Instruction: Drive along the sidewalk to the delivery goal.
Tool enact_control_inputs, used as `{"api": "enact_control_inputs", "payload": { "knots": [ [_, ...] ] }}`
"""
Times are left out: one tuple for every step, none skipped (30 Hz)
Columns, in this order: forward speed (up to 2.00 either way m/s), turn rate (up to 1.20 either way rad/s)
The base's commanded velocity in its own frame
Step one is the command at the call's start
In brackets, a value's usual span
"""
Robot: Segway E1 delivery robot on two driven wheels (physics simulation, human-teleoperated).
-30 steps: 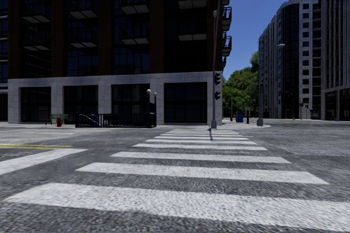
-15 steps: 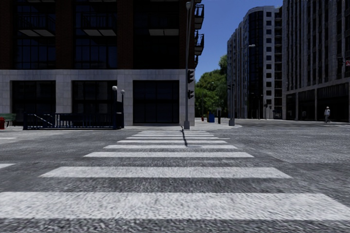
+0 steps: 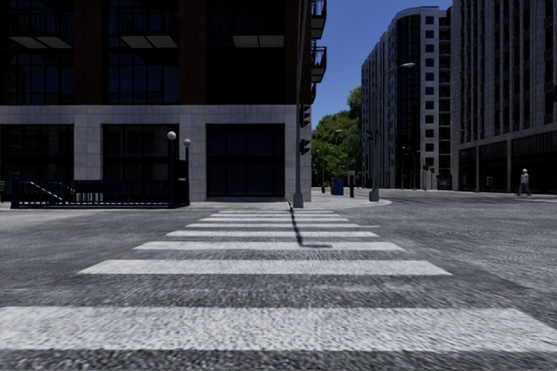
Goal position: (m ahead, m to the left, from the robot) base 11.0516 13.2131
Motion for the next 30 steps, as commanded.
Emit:
{"api": "enact_control_inputs", "payload": {
  "knots": [
    [2.0, 0.0],
    [2.0, 0.0],
    [2.0, 0.0],
    [2.0, 0.0],
    [2.0, 0.0],
    [2.0, 0.0],
    [2.0, 0.0],
    [2.0, 0.0],
    [2.0, 0.0],
    [2.0, 0.0],
    [2.0, 0.0],
    [2.0, 0.0],
    [2.0, 0.0],
    [2.0, 0.0],
    [2.0, 0.0],
    [2.0, 0.0],
    [2.0, 0.0],
    [2.0, 0.0],
    [2.0, 0.0],
    [2.0, 0.0],
    [2.0, 0.0],
    [2.0, 0.0],
    [2.0, 0.0],
    [2.0, 0.0],
    [2.0, 0.0],
    [2.0, 0.0],
    [2.0, 0.0],
    [2.0, 0.0],
    [2.0, 0.0],
    [2.0, 0.0]
  ]
}}
